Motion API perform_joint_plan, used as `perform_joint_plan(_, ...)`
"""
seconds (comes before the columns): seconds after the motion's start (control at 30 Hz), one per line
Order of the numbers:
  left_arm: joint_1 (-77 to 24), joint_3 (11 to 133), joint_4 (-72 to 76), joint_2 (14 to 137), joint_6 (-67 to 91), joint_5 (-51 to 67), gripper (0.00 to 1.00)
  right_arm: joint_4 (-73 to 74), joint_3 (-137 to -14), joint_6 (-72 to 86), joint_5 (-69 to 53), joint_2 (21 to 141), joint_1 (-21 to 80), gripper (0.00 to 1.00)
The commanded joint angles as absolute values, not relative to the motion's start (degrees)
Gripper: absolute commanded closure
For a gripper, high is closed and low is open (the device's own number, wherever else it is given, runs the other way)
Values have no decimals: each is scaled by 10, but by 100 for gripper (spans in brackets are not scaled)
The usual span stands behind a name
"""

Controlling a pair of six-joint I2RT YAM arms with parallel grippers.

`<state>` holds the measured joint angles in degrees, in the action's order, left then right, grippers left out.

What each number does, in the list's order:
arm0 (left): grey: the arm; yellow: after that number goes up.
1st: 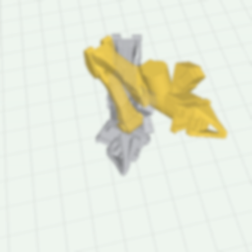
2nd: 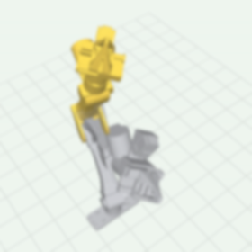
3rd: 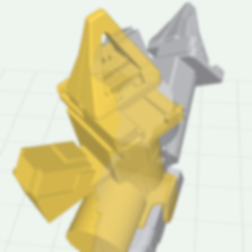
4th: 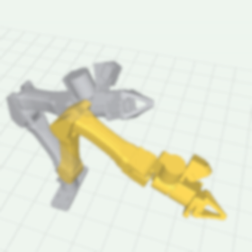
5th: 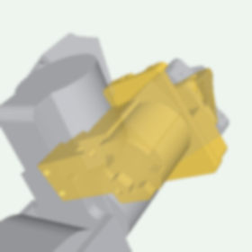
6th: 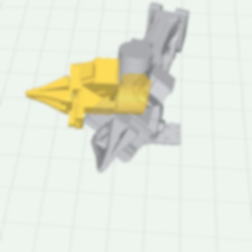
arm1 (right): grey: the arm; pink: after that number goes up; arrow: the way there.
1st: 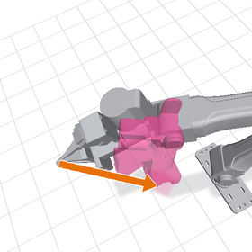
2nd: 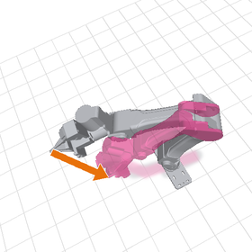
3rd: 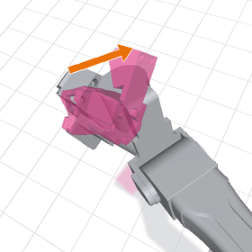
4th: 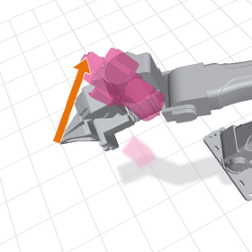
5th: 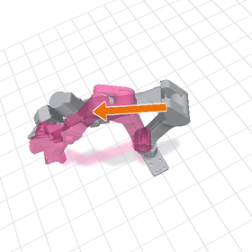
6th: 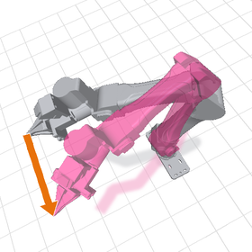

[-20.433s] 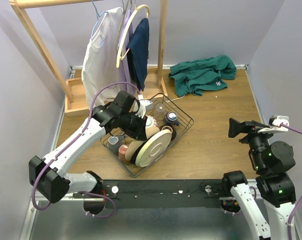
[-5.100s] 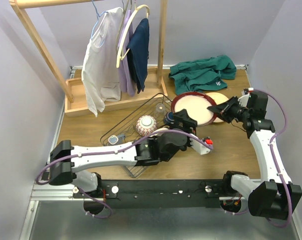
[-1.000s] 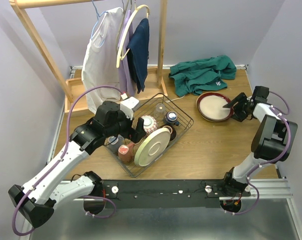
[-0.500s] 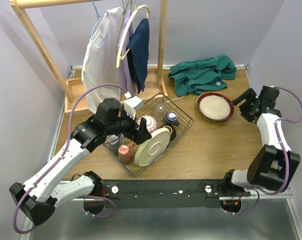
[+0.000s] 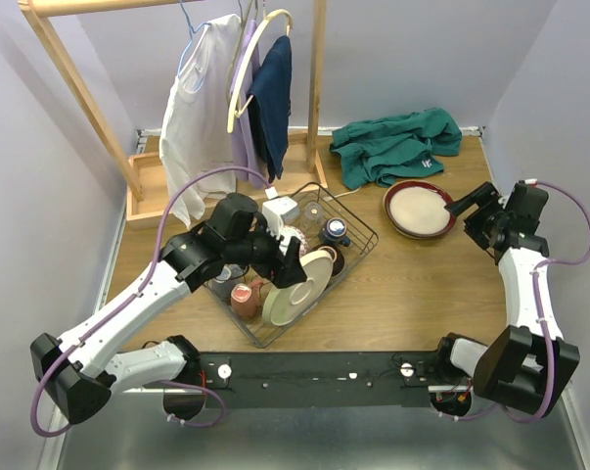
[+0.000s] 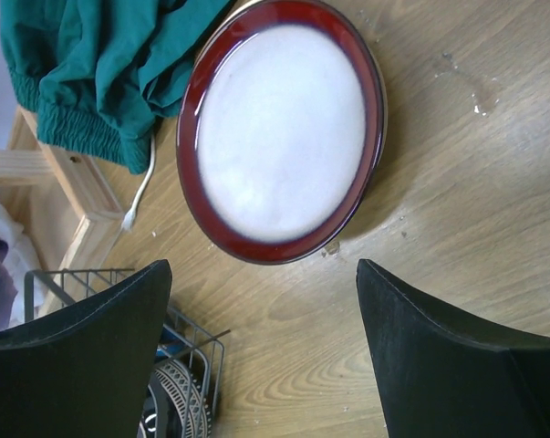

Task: Unload the mixed dishes from the dish rack
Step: Pick up the plate from the dish rack.

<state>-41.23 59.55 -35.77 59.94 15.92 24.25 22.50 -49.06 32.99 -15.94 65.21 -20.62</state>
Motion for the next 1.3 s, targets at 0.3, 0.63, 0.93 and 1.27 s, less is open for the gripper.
perform_joint_plan(0.3,-534,627,-404,621,180,13,39,208,-448,352,-211,627,-204,11)
perform_joint_plan(0.63,-552,634,-425,625,178,-25,53,202,-439,351,-217,628,-204,11)
perform_joint_plan(0.93,-577,651,-446,639,178,-43,72,200,-433,351,-221,628,-204,11)
perform_joint_plan(1.27,-582,729,-477,632,146,-6,99,201,-440,350,-219,630,-204,11)
